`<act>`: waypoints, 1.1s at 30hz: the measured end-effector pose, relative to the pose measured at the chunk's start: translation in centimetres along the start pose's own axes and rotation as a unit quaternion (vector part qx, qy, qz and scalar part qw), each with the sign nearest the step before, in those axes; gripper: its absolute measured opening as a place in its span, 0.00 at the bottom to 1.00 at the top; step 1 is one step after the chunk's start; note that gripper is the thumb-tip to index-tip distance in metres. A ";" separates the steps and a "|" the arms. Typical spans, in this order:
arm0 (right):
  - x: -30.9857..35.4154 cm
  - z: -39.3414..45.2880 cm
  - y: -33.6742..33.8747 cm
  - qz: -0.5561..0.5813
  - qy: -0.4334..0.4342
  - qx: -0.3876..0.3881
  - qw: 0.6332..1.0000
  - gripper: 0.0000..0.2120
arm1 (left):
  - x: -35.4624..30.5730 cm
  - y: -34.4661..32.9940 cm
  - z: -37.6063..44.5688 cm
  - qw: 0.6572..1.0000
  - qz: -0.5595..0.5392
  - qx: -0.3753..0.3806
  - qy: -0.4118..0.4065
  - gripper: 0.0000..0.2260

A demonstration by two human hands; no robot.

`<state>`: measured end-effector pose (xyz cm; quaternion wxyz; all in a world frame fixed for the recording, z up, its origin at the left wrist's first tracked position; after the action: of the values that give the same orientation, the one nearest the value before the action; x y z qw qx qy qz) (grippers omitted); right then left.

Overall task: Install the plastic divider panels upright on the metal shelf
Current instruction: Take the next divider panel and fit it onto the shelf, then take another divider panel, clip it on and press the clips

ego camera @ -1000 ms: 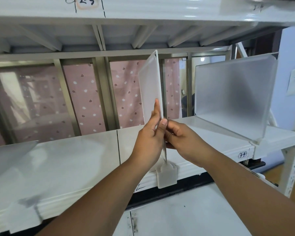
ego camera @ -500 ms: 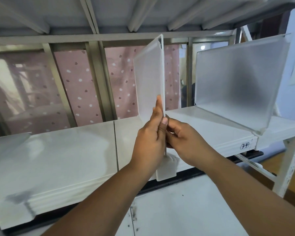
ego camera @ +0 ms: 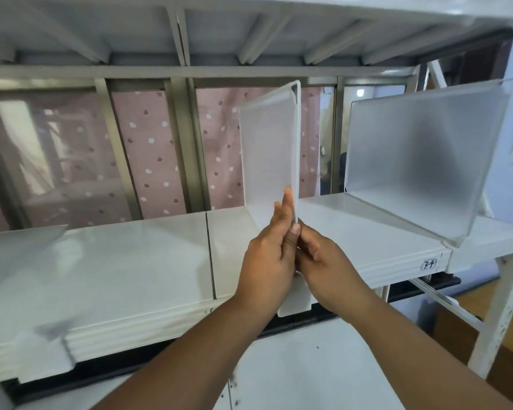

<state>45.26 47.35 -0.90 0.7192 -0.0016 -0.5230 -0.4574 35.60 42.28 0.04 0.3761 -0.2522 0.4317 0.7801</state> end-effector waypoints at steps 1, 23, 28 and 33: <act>0.1 -0.1 -0.1 -0.002 -0.004 -0.006 1.000 0.22 | 0.0 0.1 -0.1 1.000 -0.017 0.007 0.007 0.26; 10.4 13.7 -17.1 -0.466 0.047 0.130 0.874 0.32 | 5.3 29.0 -12.8 0.878 0.276 -0.085 0.382 0.24; 12.2 17.2 -24.6 -0.456 0.063 0.217 0.861 0.33 | 6.7 35.9 -20.2 0.819 0.286 -0.135 0.479 0.26; 14.4 19.6 -31.6 -0.417 0.090 0.320 0.846 0.30 | 8.0 40.9 -29.1 0.765 0.291 -0.176 0.546 0.26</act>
<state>10.16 28.96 3.77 0.4652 0.4878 -0.5248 -0.5198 -0.01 5.98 -0.45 -0.2195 -0.5598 0.4723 0.6445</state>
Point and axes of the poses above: each hand's wrist, its own z-axis towards the middle knuckle, its own y-axis out of the back of the hand, x = y × z, the point moved 5 cm from there along z, towards the middle knuckle, and after that the axes turned 15 degrees about x, right-handed, at the moved point
